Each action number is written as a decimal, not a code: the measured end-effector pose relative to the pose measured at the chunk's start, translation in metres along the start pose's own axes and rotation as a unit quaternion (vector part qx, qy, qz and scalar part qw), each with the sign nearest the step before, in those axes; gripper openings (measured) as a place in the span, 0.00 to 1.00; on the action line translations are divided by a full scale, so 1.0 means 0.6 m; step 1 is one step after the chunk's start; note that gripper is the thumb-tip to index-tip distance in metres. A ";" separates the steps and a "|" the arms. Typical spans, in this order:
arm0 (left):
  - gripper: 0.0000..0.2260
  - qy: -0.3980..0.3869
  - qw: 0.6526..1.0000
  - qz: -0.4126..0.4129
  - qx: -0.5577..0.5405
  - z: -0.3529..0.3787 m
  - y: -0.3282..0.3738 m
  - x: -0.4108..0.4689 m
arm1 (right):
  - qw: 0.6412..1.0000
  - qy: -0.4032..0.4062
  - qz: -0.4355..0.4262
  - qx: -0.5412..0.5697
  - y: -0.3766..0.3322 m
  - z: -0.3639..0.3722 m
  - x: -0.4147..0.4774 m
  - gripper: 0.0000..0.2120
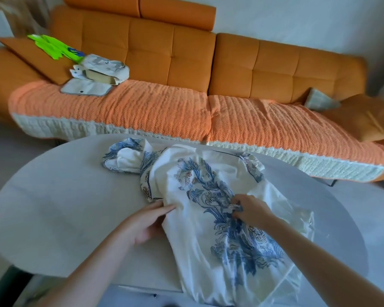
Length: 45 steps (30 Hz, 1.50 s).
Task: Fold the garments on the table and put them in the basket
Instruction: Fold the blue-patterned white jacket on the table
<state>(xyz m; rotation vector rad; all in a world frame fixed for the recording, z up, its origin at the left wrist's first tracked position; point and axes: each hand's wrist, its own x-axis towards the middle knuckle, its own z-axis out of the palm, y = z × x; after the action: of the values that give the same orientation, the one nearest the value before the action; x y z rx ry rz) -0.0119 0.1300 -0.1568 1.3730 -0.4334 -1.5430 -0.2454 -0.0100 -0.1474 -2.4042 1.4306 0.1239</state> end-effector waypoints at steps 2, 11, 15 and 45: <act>0.10 0.006 0.999 0.021 -0.040 0.001 0.001 -0.001 | 1.000 0.023 0.000 0.018 -0.001 0.003 0.000 0.12; 0.21 0.285 0.905 0.234 0.212 -0.087 0.116 0.008 | 0.964 0.205 0.020 0.167 0.006 -0.055 0.012 0.04; 0.37 0.415 0.783 0.170 0.430 -0.108 0.145 0.021 | 0.999 0.032 -0.006 0.030 0.003 -0.035 0.007 0.25; 0.20 0.083 0.811 0.168 0.555 -0.079 0.007 -0.020 | 0.994 0.029 -0.035 0.095 0.083 0.017 -0.058 0.45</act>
<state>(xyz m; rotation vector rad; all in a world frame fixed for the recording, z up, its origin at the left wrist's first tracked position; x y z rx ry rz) 0.0308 0.1536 -0.1607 2.1022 -1.5367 -0.7997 -0.3045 0.0005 -0.1606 -2.3148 1.3161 -0.0976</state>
